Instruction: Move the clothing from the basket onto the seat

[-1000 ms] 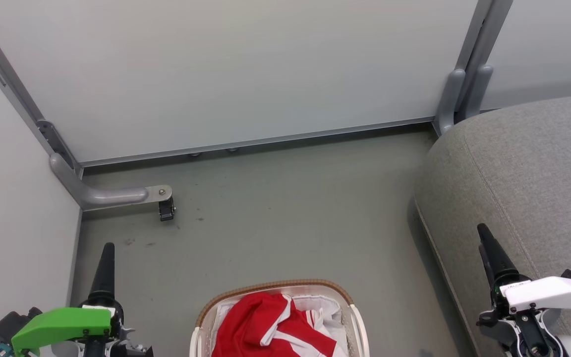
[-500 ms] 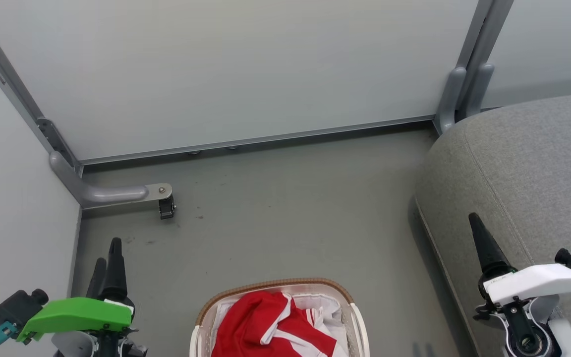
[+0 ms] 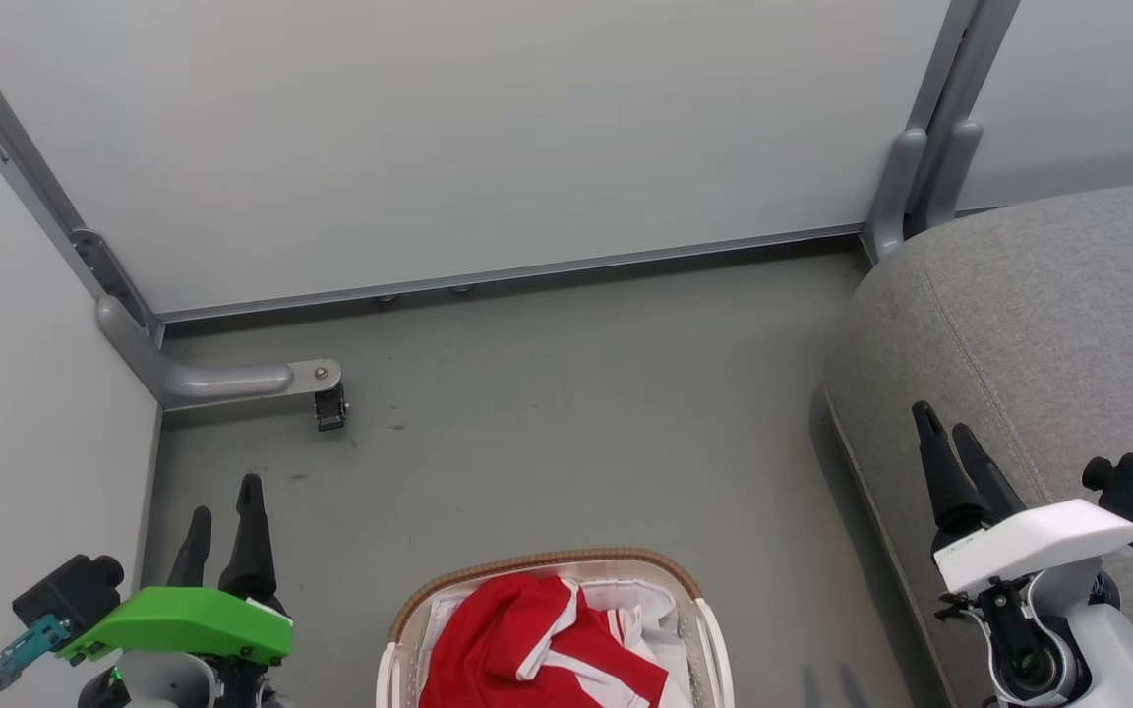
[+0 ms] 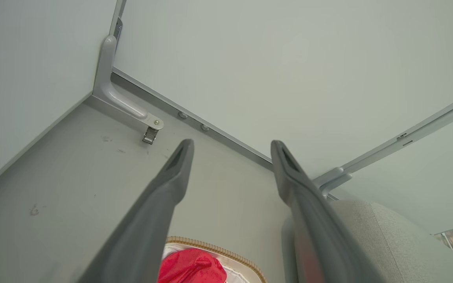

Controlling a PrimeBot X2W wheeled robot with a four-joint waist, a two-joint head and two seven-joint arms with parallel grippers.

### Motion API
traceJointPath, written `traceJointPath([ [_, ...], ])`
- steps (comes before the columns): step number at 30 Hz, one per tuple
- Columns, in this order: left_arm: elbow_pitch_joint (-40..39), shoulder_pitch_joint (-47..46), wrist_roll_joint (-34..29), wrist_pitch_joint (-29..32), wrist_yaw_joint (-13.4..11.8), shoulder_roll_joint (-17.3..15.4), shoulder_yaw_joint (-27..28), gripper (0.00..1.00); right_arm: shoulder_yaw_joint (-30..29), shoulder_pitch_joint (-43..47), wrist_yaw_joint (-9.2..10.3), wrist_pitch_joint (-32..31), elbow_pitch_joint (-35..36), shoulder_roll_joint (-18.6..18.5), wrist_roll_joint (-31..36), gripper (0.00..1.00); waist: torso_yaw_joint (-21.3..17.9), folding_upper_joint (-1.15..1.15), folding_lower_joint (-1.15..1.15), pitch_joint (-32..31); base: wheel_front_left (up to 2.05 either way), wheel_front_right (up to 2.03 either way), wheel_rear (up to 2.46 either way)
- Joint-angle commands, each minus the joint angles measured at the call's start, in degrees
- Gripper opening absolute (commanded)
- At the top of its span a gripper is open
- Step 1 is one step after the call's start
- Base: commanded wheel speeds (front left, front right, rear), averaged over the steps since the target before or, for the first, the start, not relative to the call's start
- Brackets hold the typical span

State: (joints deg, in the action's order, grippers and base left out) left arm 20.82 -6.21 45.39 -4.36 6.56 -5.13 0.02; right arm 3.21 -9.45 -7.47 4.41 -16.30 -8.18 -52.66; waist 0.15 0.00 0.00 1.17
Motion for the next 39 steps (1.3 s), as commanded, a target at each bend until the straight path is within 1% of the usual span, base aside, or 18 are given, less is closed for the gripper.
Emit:
traceJointPath([
  [1,-0.25,-2.03,-2.37,-0.71,-0.20,-0.87,-0.23,1.00,0.29,-1.65,-0.02,0.68,0.30,-0.57,2.09,1.00,0.01,0.00,0.00,0.03,0.00,0.00,0.00],
  [10,0.01,-2.20,-9.48,-2.26,-1.38,-1.41,-1.96,1.00,0.50,-1.54,-0.02,2.21,-0.35,-0.76,8.67,1.00,0.20,0.00,0.00,0.16,0.00,0.00,0.00],
  [20,0.24,-1.92,-15.85,-3.87,-3.06,-1.94,-3.27,1.00,-0.46,-0.68,-0.02,3.85,-0.16,0.24,16.25,1.00,0.41,0.00,0.00,0.02,0.00,0.00,0.00],
  [28,0.73,-0.56,-20.29,-5.03,-4.08,-1.29,-4.09,1.00,-0.81,0.17,-0.03,5.00,-0.42,1.00,21.21,1.00,0.48,0.00,0.00,-0.12,0.00,0.00,0.00],
  [39,0.59,-0.03,-26.36,-6.53,-4.50,-0.79,-5.44,1.00,-0.53,1.21,-0.02,6.46,-1.12,1.43,27.16,1.00,0.56,0.00,0.00,-0.17,0.00,0.00,0.00],
])
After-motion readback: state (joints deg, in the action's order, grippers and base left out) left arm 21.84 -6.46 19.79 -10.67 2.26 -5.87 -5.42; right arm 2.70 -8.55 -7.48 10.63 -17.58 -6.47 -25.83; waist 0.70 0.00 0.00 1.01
